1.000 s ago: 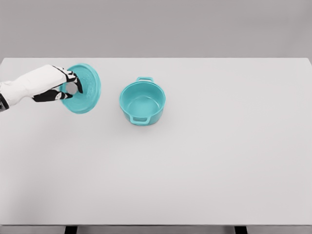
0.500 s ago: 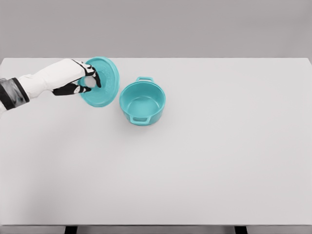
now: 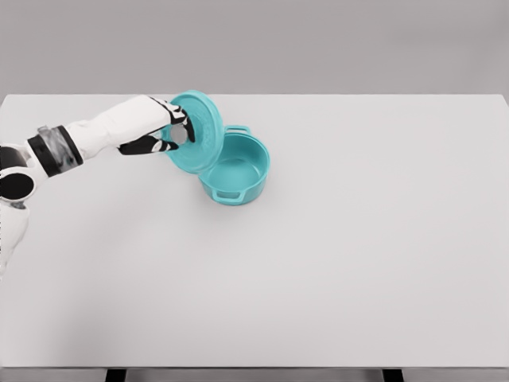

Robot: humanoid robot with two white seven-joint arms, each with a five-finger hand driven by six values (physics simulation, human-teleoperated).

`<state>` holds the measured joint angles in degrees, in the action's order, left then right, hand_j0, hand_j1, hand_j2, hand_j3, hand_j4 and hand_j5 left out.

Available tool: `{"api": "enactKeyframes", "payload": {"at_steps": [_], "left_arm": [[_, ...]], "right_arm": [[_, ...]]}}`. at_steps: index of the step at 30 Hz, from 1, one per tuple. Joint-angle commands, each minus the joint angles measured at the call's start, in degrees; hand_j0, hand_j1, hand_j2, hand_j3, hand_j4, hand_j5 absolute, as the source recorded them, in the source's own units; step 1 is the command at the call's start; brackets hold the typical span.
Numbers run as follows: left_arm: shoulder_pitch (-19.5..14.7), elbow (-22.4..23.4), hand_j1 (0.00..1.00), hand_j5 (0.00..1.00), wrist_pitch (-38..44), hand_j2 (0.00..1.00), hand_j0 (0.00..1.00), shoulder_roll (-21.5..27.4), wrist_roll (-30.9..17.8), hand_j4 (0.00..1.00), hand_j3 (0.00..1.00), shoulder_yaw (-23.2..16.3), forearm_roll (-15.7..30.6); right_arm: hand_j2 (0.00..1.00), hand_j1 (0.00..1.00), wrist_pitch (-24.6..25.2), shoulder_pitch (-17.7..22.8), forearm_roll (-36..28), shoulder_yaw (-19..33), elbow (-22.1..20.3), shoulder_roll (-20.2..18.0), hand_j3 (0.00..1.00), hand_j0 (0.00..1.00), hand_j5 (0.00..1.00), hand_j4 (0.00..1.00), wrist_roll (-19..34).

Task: Cover the pot with left arm

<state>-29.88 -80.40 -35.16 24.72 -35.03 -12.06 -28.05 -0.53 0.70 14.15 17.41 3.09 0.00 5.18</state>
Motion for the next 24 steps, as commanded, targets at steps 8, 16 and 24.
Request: {"api": "enactKeyframes", "payload": {"at_steps": [8,16,24], "left_arm": [[-0.4,0.2,0.46,0.46,0.2,0.46,0.46,-2.8,0.0,0.46,0.46,-1.0,-1.0],[-0.4,0.9,0.46,0.46,0.2,0.46,0.46,-3.9,0.0,0.46,0.46,-1.8,-1.5],[-1.1,2.5,0.46,0.46,0.2,0.46,0.46,-5.5,0.0,0.46,0.46,-3.1,-1.8]], "right_arm": [[1.0,1.0,0.0,0.0,0.0,0.0,0.0,0.0,1.0,1.0,1.0,1.0,0.0],[1.0,1.0,0.0,0.0,0.0,0.0,0.0,0.0,1.0,1.0,1.0,1.0,0.0],[1.0,1.0,0.0,0.0,0.0,0.0,0.0,0.0,1.0,1.0,1.0,1.0,0.0]]}}
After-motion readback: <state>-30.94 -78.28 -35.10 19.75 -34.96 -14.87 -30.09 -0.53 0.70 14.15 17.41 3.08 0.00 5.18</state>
